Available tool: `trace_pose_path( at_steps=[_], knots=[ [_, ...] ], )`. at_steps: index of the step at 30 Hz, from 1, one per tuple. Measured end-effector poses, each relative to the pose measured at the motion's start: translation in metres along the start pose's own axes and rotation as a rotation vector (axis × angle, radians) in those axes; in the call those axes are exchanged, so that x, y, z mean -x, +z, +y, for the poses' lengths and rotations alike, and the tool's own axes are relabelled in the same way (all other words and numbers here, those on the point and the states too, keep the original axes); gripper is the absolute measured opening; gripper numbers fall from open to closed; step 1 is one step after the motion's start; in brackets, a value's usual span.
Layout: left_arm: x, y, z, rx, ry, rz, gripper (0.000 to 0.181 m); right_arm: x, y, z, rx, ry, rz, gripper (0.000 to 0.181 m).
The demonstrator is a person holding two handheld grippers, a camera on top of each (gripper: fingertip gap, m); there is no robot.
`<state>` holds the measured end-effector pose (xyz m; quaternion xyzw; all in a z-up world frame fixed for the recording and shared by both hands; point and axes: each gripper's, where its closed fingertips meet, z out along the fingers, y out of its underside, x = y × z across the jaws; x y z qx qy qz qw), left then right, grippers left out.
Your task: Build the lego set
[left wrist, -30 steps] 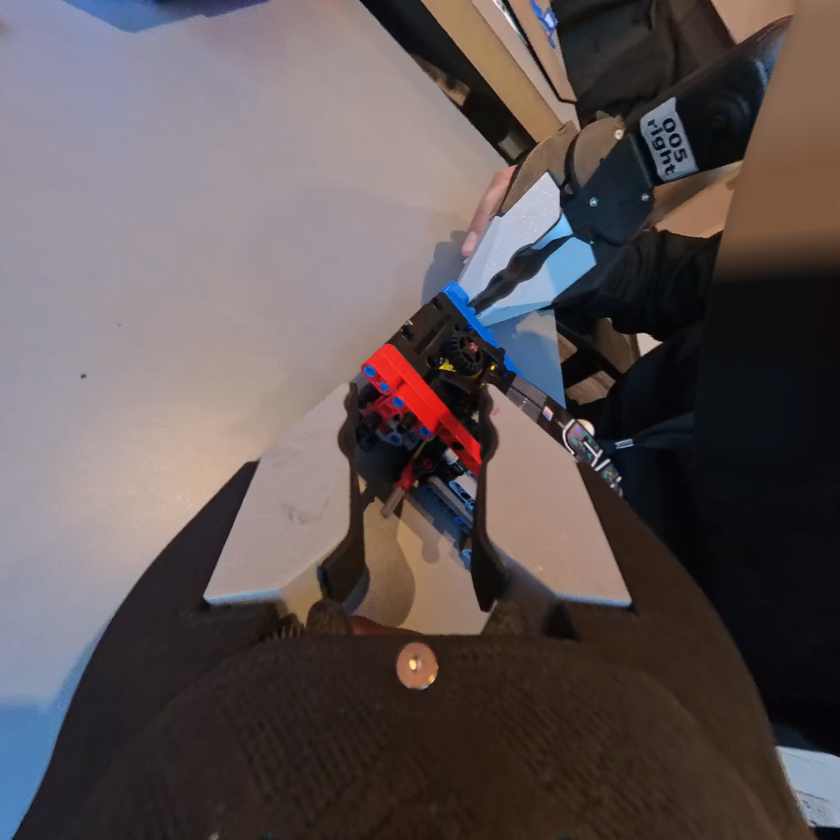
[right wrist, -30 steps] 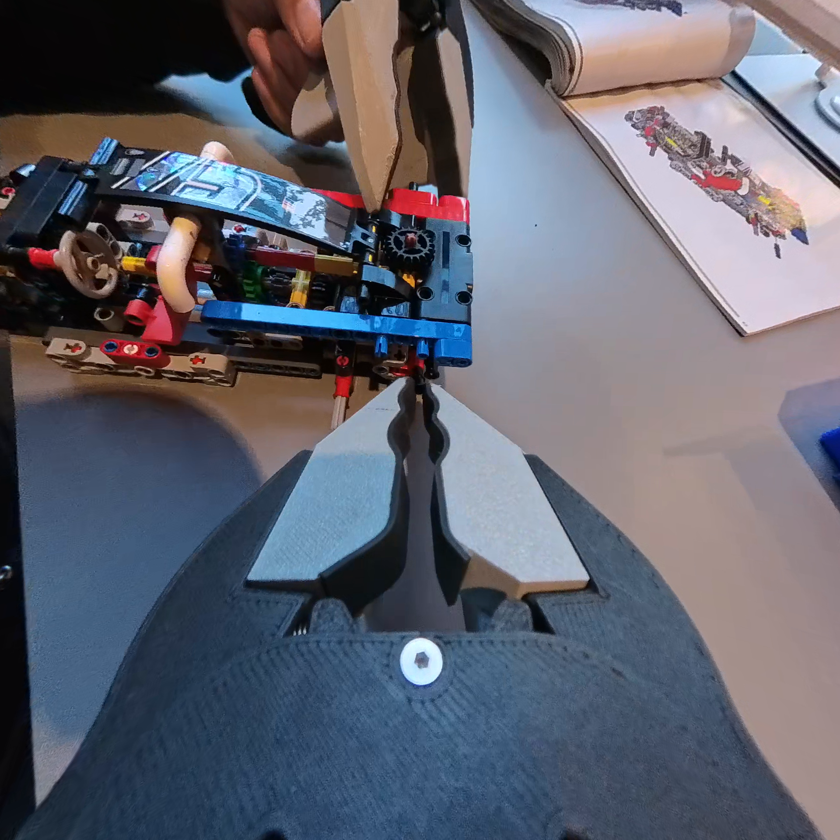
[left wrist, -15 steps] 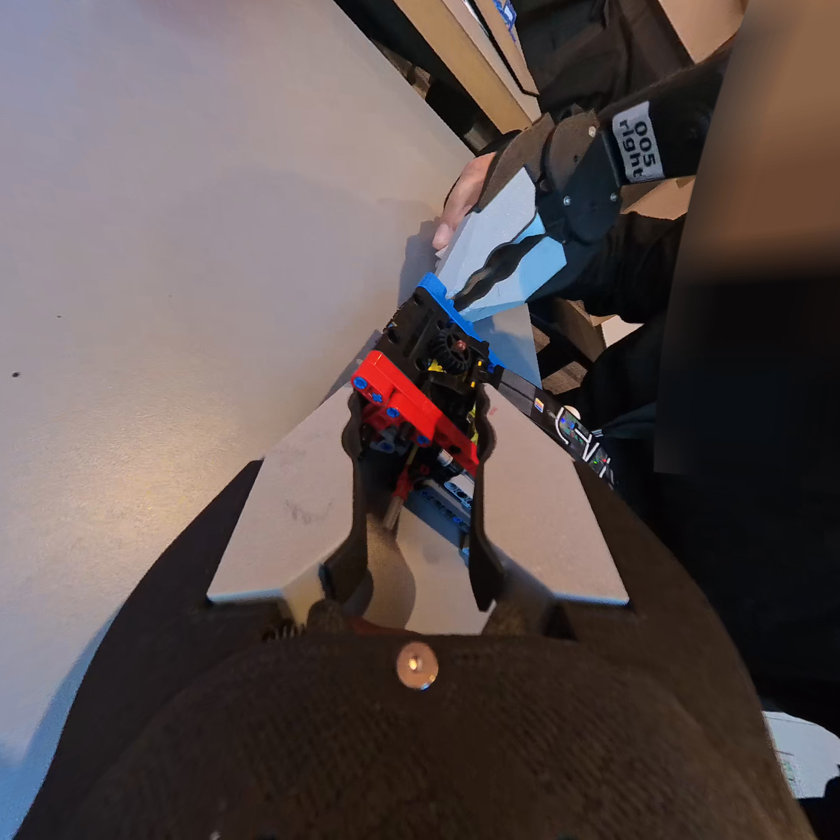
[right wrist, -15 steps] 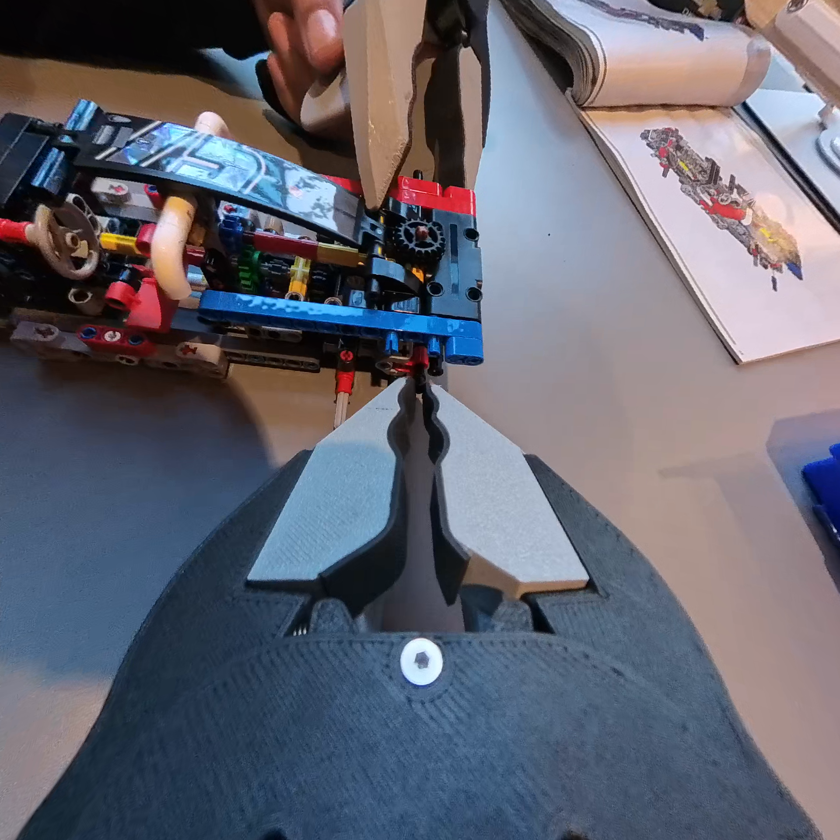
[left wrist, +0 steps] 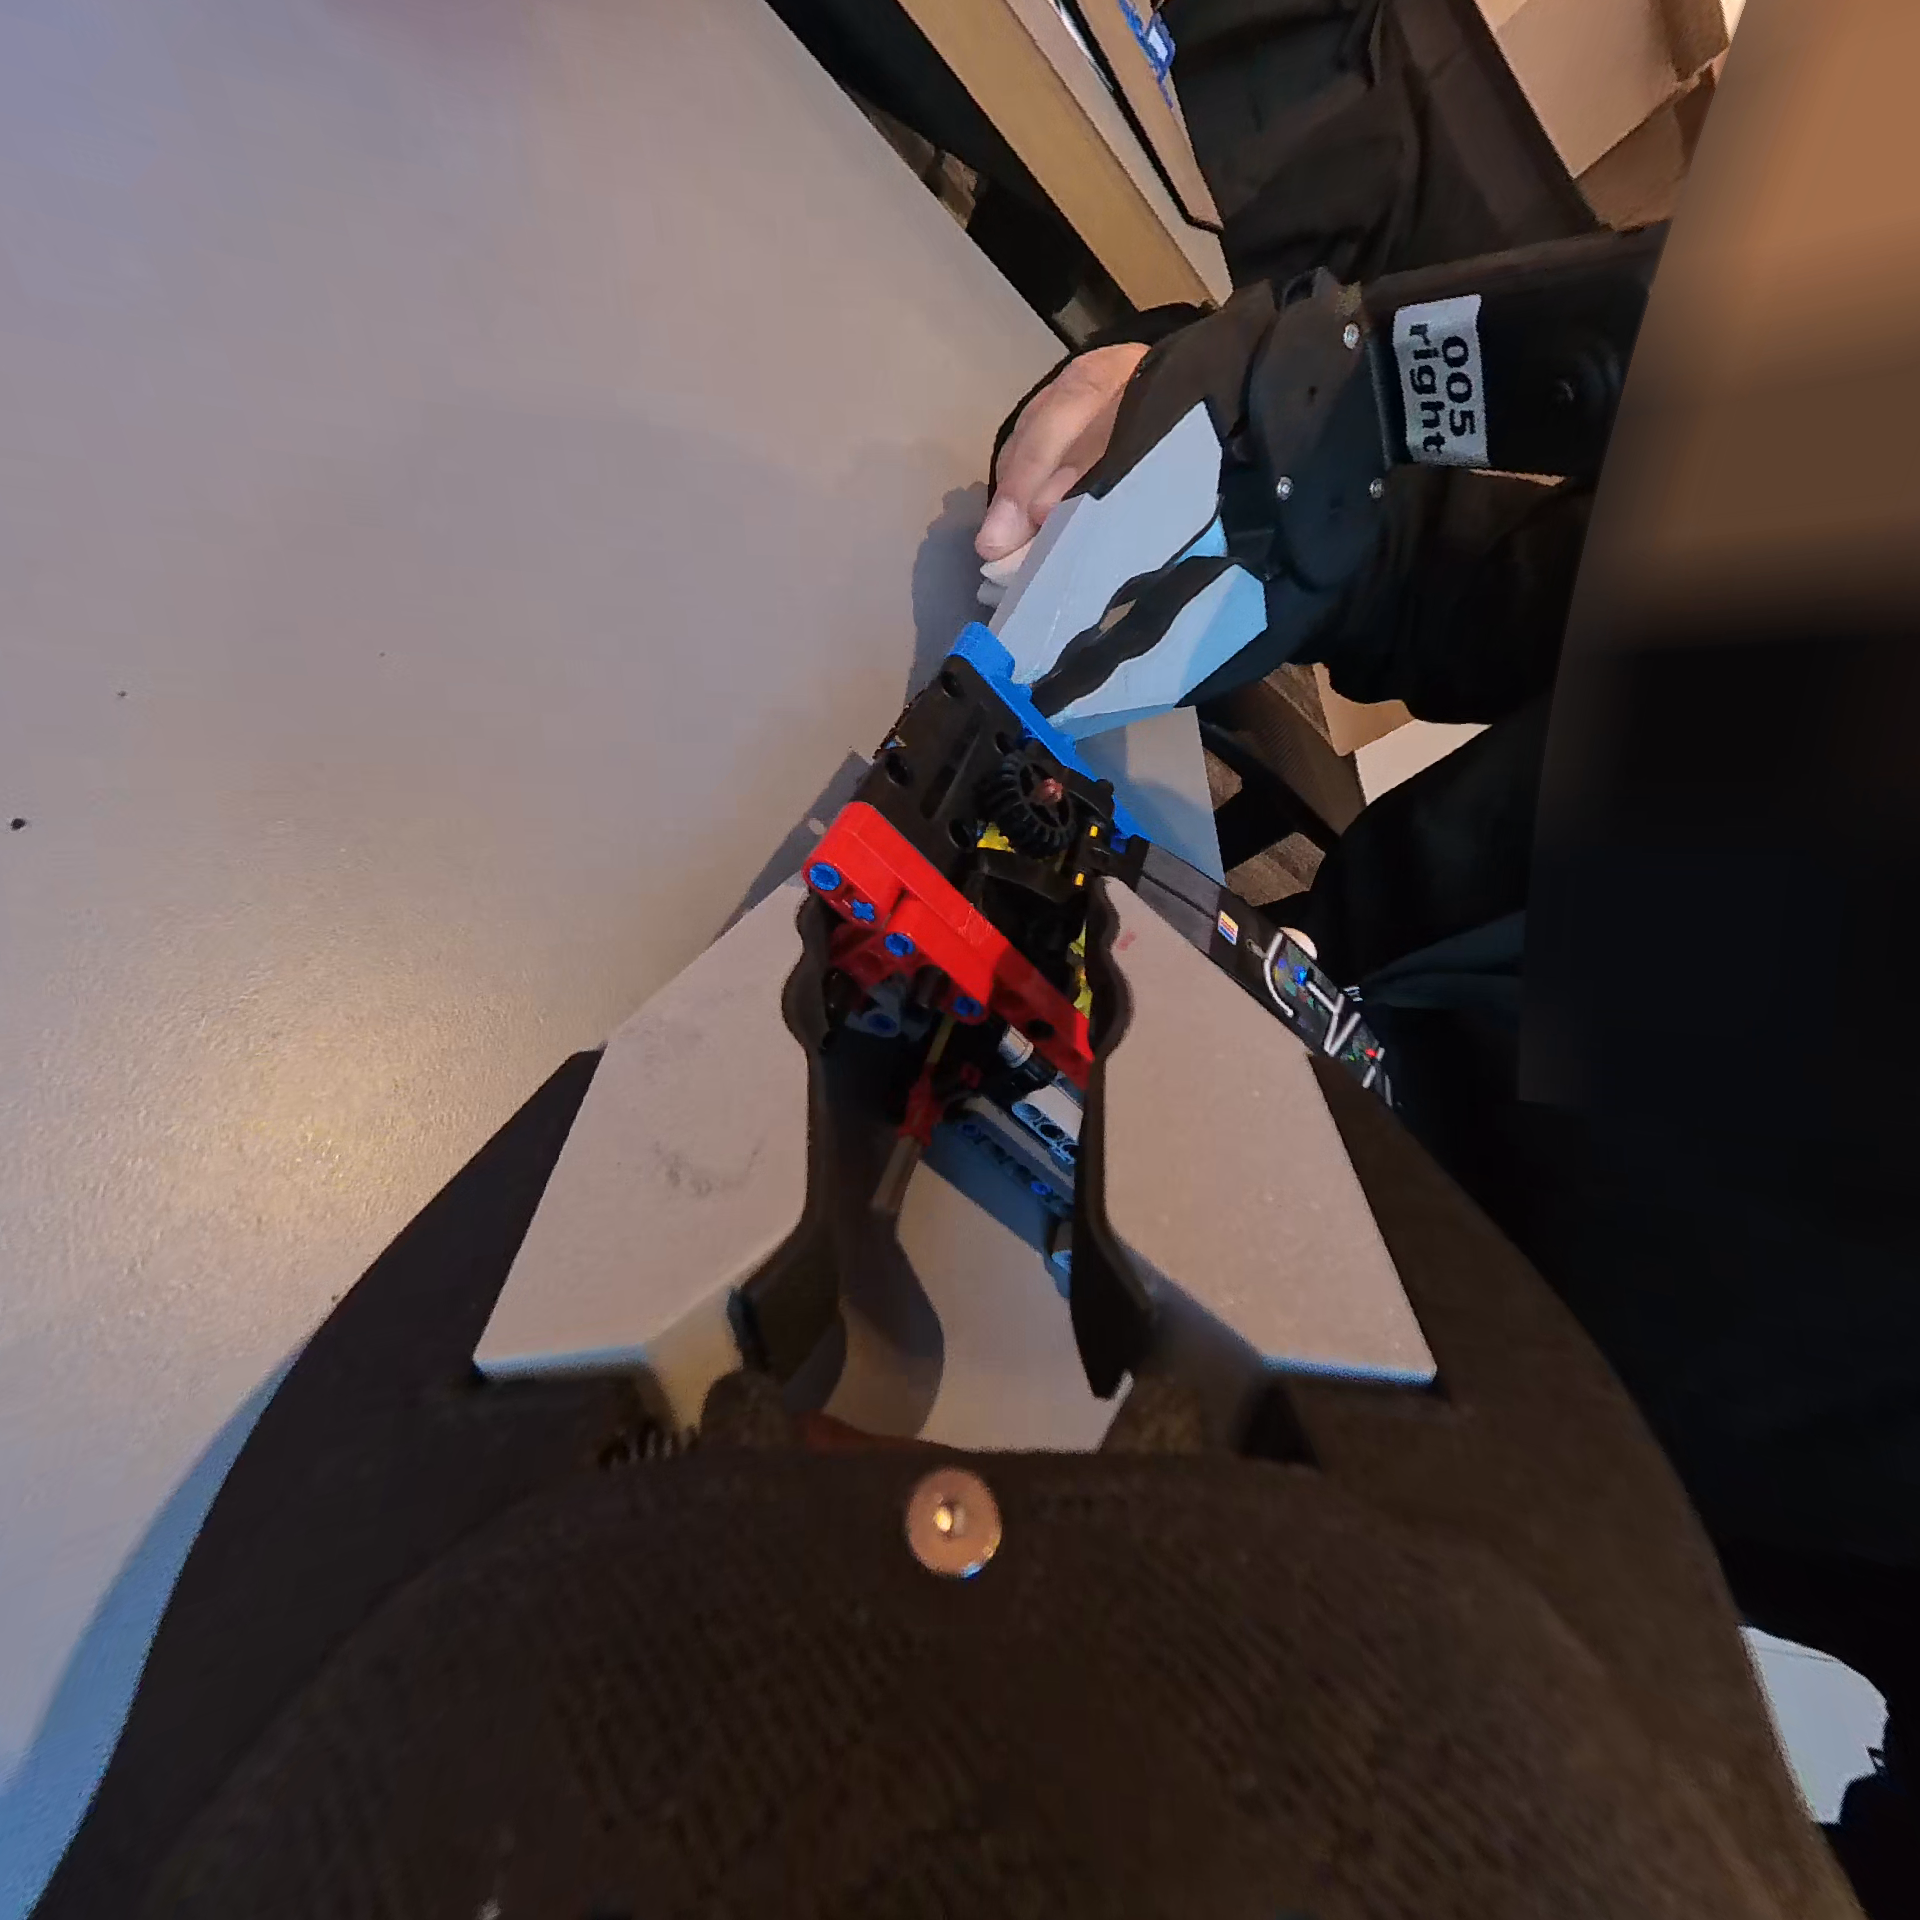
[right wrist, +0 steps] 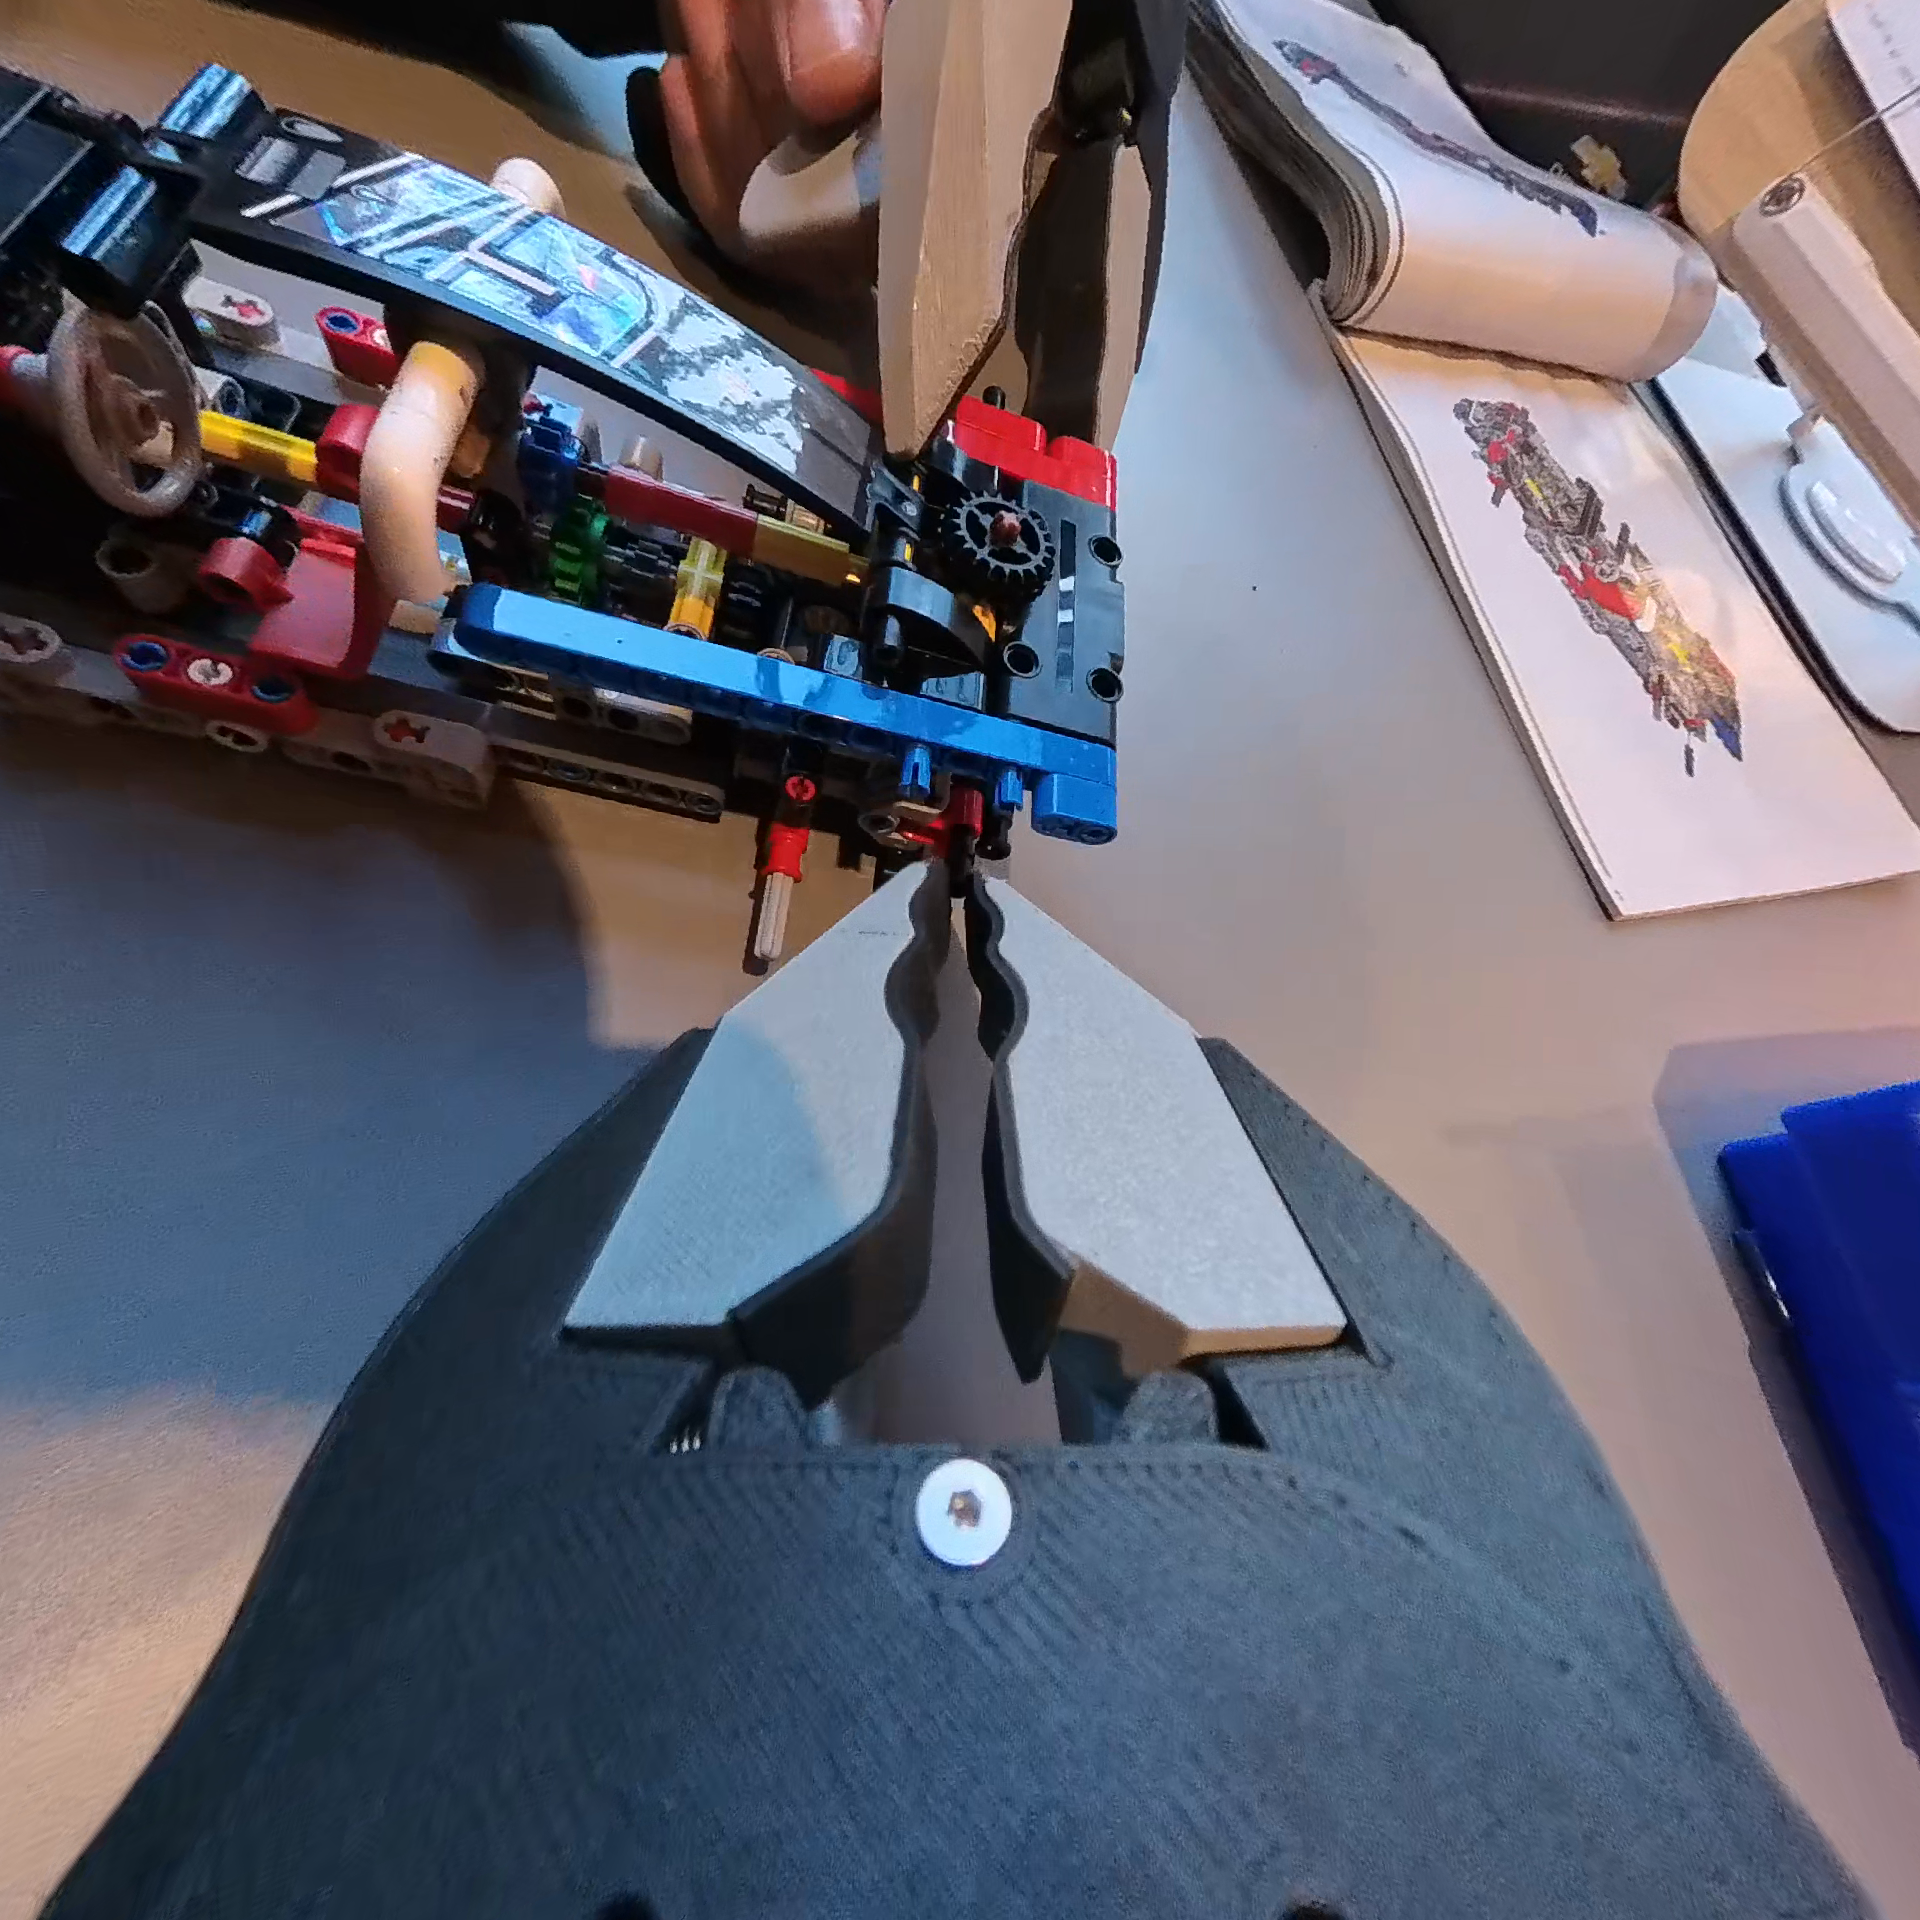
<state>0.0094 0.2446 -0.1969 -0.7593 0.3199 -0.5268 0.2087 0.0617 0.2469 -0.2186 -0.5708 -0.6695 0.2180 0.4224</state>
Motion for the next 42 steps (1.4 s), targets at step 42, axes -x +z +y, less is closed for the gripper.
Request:
trace_pose_path(
  at_steps=[42],
  knots=[
    [-0.006, 0.003, 0.004, 0.015, -0.016, 0.036, 0.045, 0.004, -0.004, 0.001, -0.033, -0.074, -0.054, 0.000]
  ],
)
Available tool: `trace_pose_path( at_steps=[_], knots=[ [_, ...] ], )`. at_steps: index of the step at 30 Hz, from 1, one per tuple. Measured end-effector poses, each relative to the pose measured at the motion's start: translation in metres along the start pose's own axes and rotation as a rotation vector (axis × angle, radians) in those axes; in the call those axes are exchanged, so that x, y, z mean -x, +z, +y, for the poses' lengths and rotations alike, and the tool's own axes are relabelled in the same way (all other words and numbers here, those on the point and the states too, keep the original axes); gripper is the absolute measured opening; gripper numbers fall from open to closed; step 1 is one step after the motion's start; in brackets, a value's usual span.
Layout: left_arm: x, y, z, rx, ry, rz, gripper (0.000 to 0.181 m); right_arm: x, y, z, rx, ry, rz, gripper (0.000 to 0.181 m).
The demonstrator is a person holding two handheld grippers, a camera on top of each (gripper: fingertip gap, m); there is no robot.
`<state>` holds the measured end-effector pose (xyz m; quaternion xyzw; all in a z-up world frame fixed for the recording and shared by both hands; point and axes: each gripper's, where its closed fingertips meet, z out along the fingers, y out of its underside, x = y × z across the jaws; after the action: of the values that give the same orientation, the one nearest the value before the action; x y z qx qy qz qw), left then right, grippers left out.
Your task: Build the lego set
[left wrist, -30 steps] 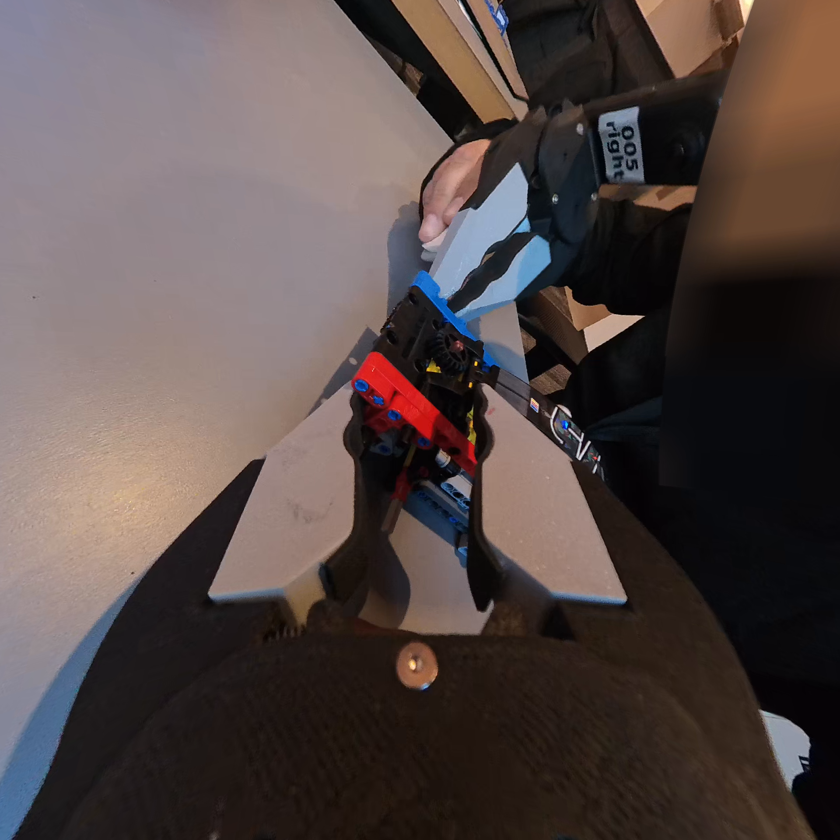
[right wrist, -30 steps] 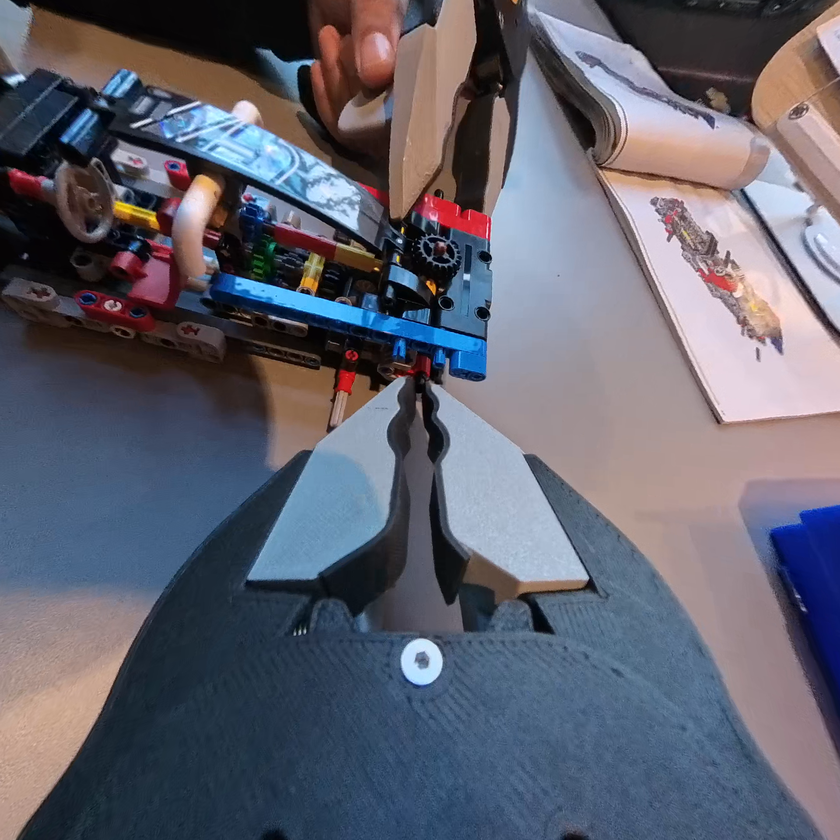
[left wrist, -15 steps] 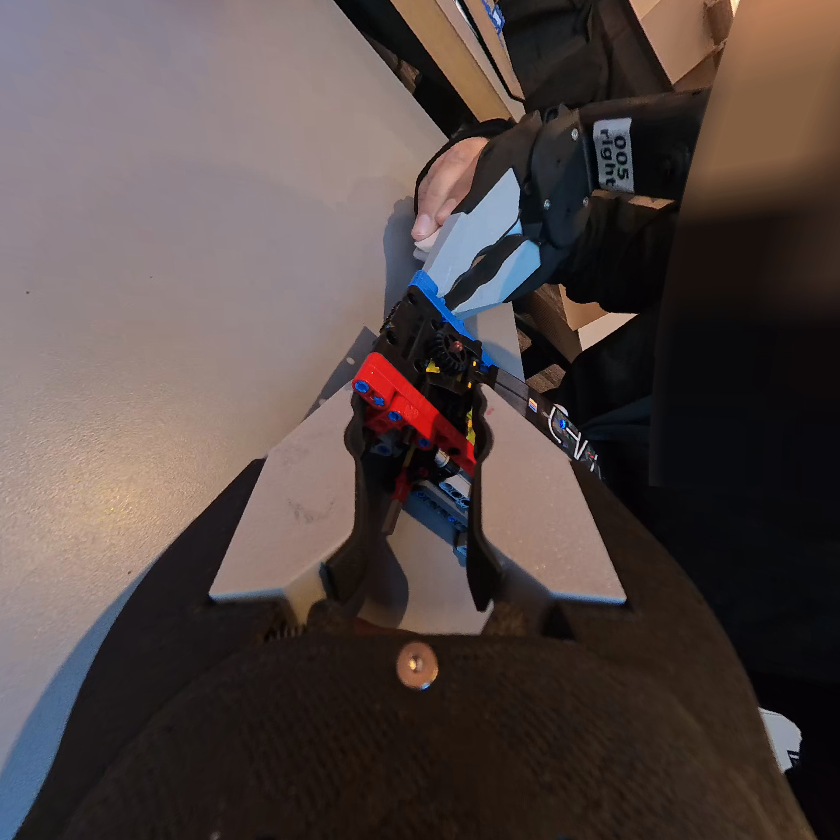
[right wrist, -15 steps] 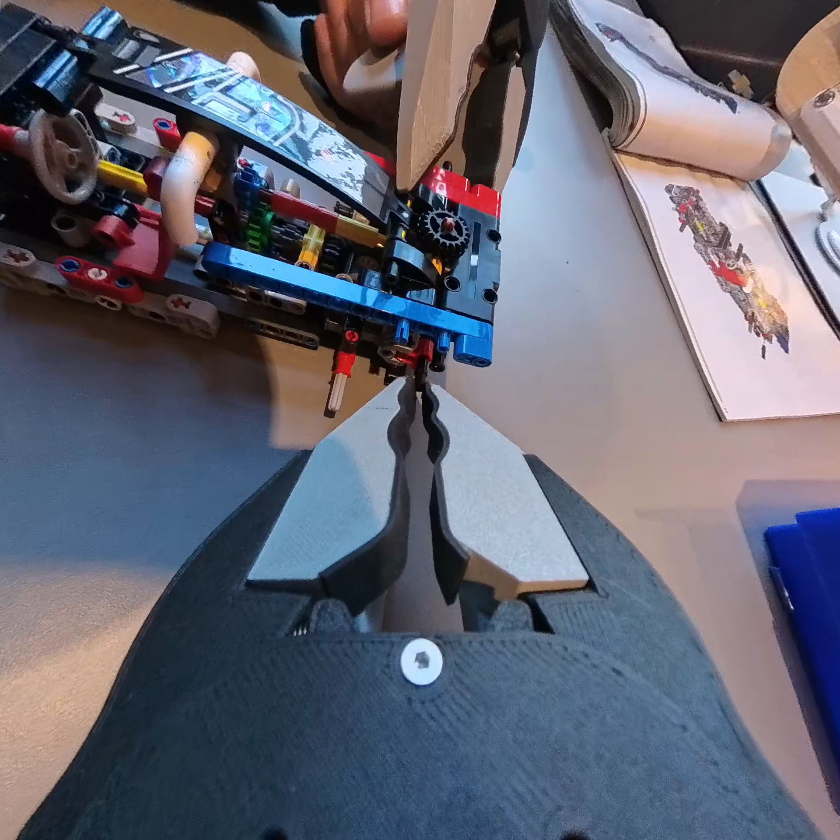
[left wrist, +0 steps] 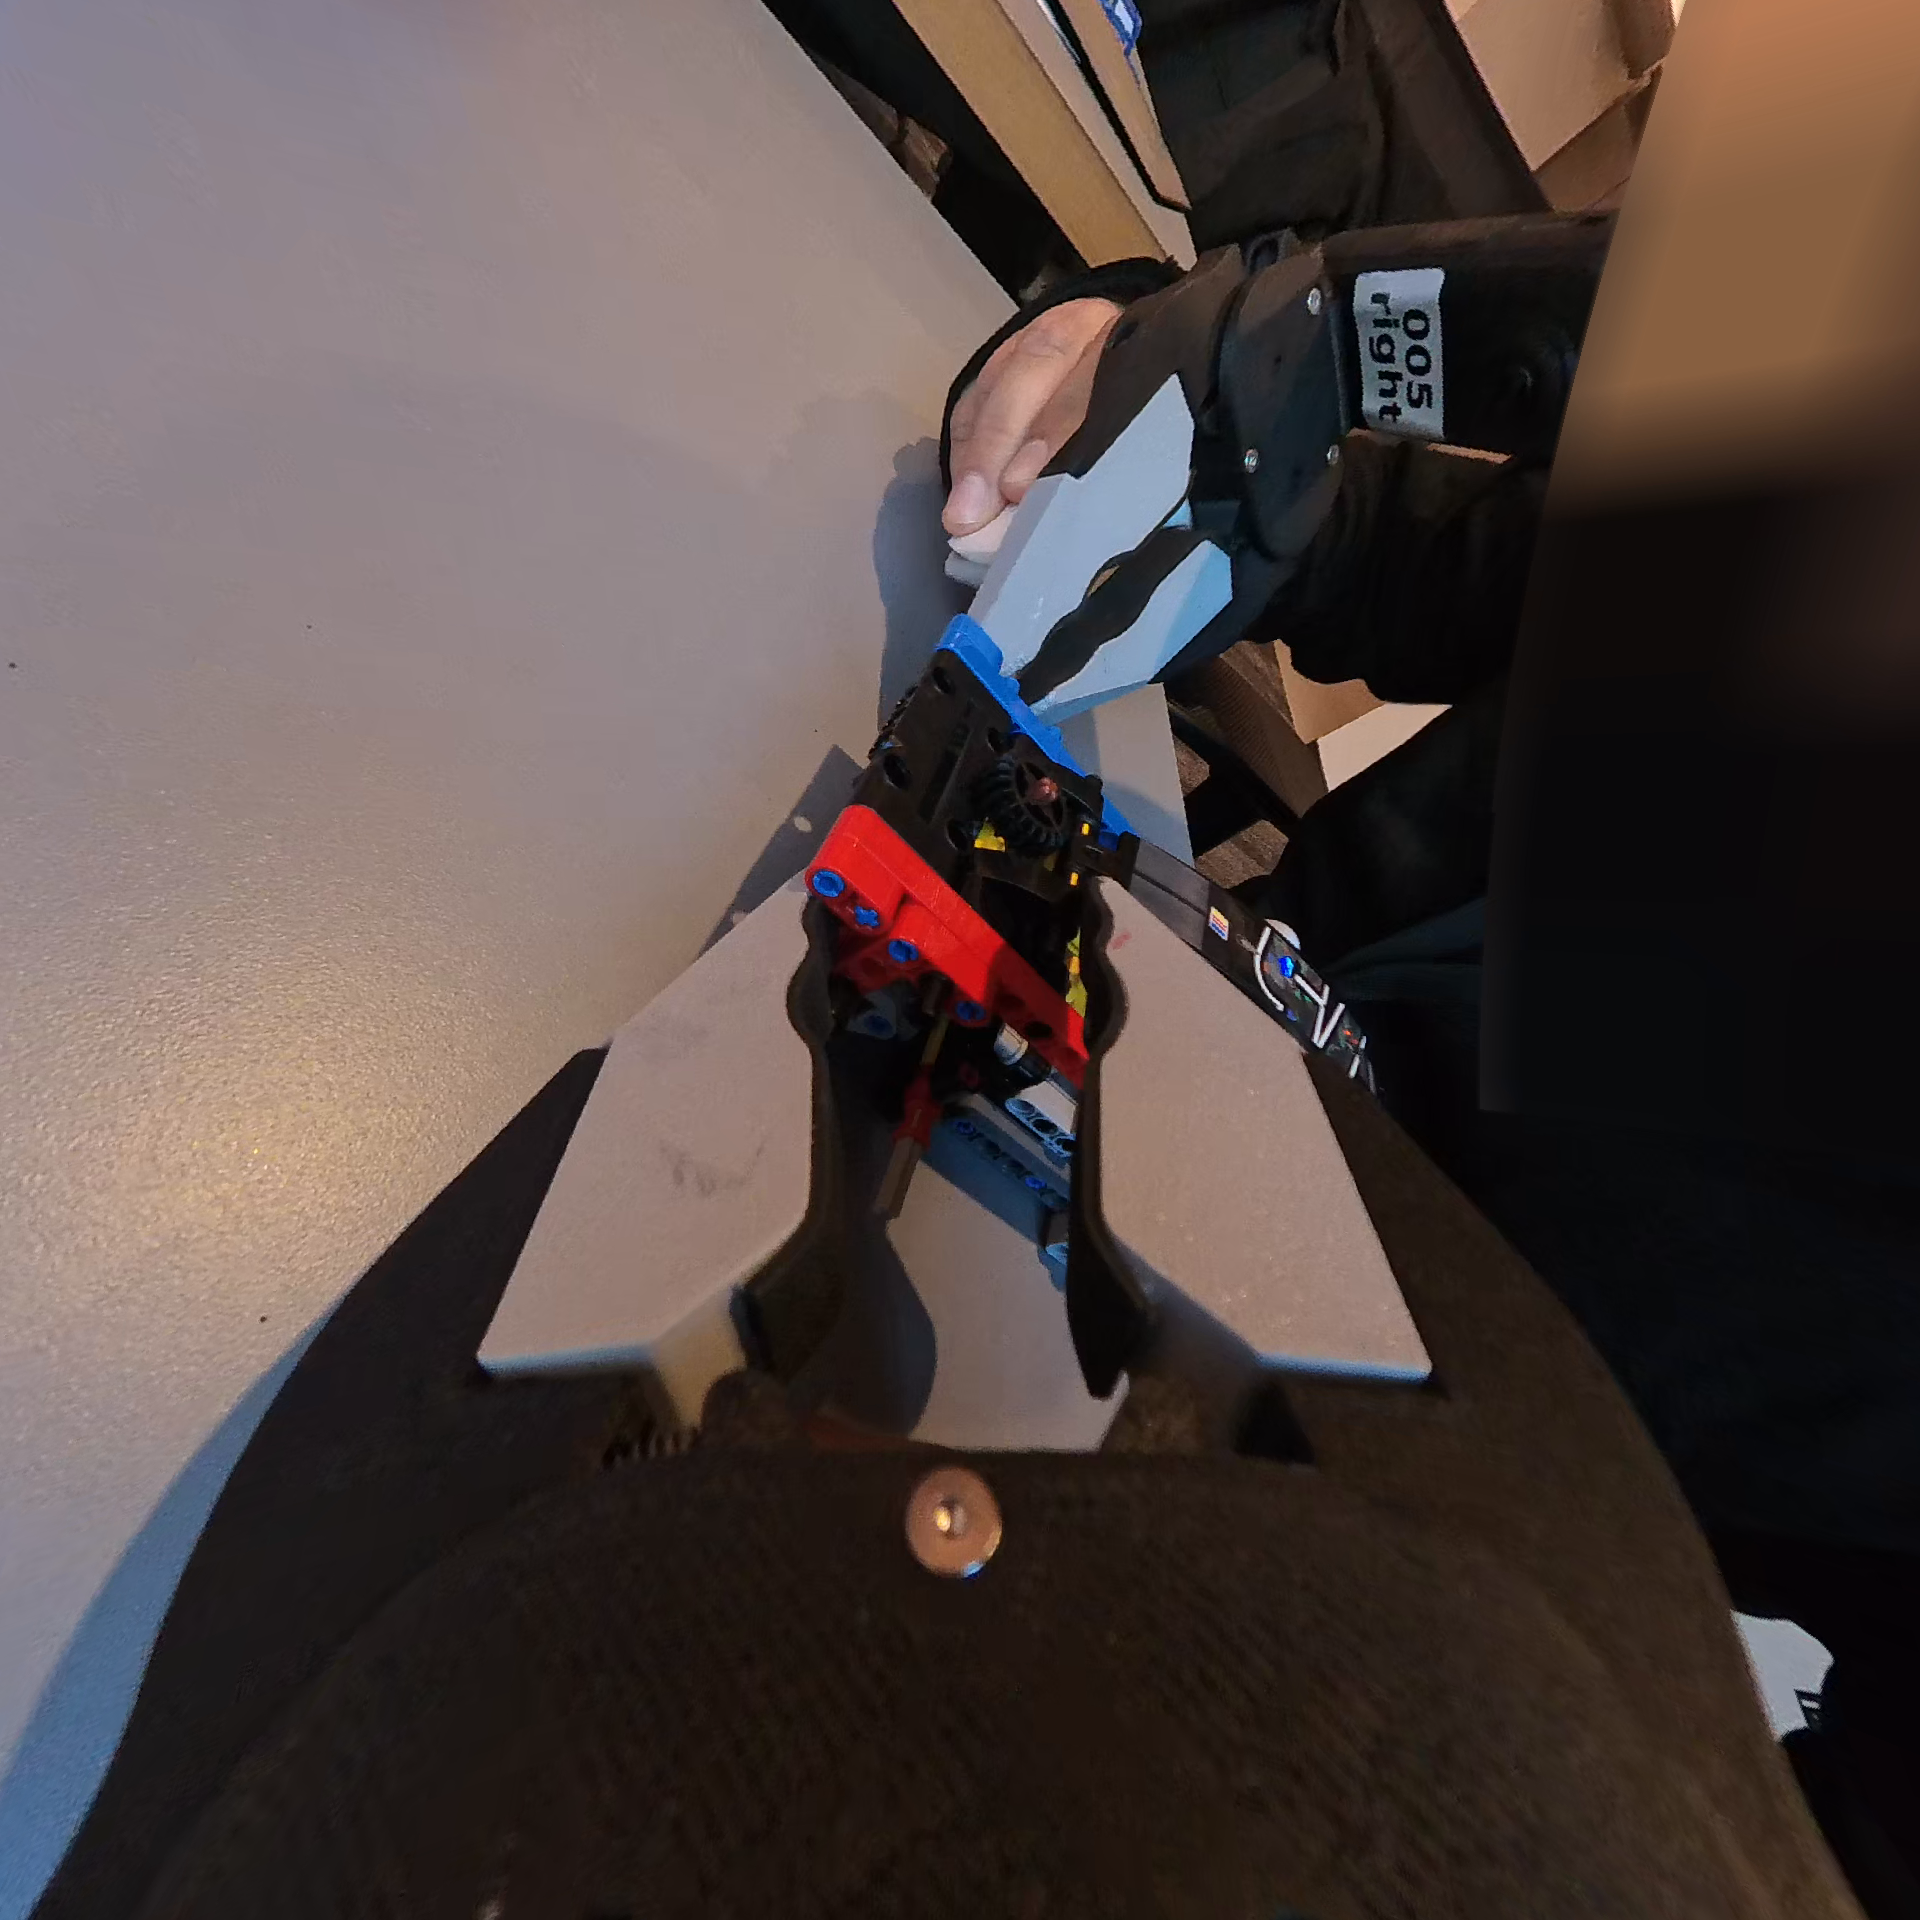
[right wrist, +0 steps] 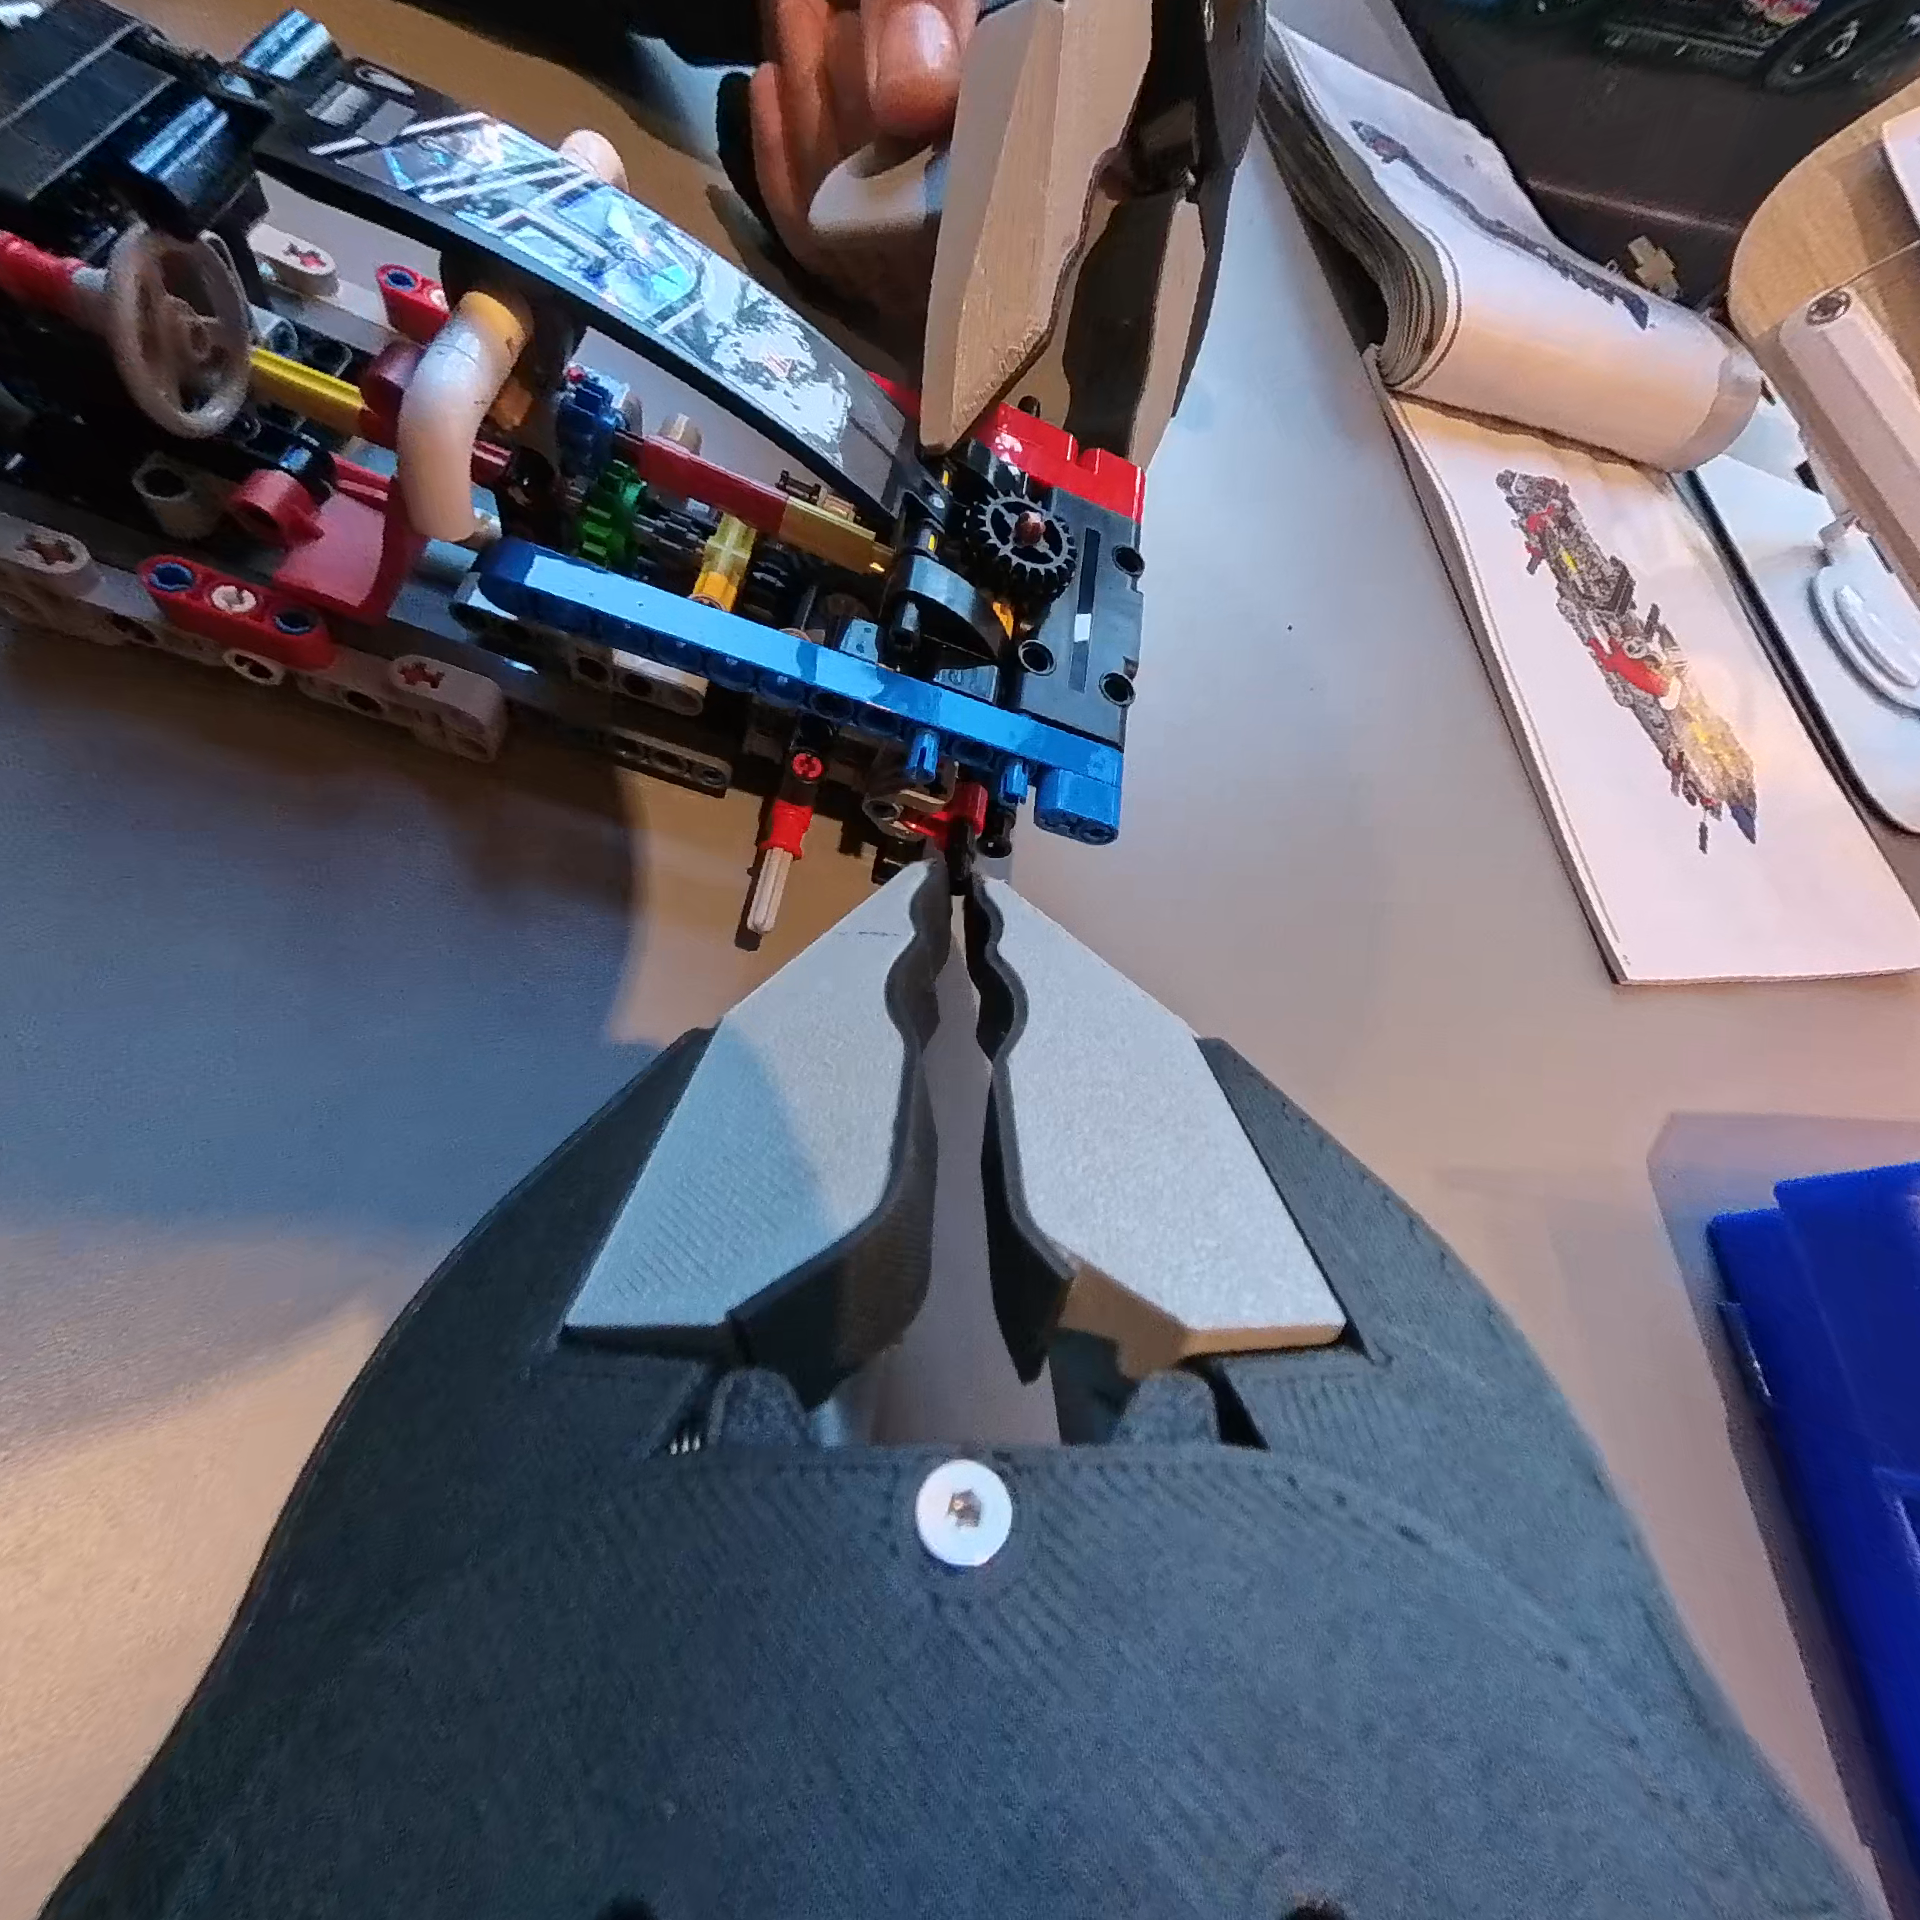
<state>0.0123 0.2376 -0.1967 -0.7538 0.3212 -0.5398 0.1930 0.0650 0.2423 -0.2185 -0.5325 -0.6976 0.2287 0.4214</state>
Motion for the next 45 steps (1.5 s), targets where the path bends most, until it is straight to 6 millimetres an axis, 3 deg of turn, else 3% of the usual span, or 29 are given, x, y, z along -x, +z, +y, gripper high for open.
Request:
trace_pose_path(
  at_steps=[23, 31, 45],
  knots=[
    [0.001, -0.001, -0.001, -0.010, -0.017, 0.003, 0.044, -0.004, 0.006, 0.002, 0.026, 0.110, -0.080, 0.000],
    [0.003, -0.002, -0.002, -0.018, -0.022, -0.006, 0.044, -0.006, 0.012, 0.008, 0.082, 0.283, -0.163, 0.000],
    [0.002, -0.002, -0.002, -0.014, -0.023, -0.001, 0.043, -0.002, 0.006, 0.002, 0.044, 0.691, -0.474, 0.000]
  ],
)
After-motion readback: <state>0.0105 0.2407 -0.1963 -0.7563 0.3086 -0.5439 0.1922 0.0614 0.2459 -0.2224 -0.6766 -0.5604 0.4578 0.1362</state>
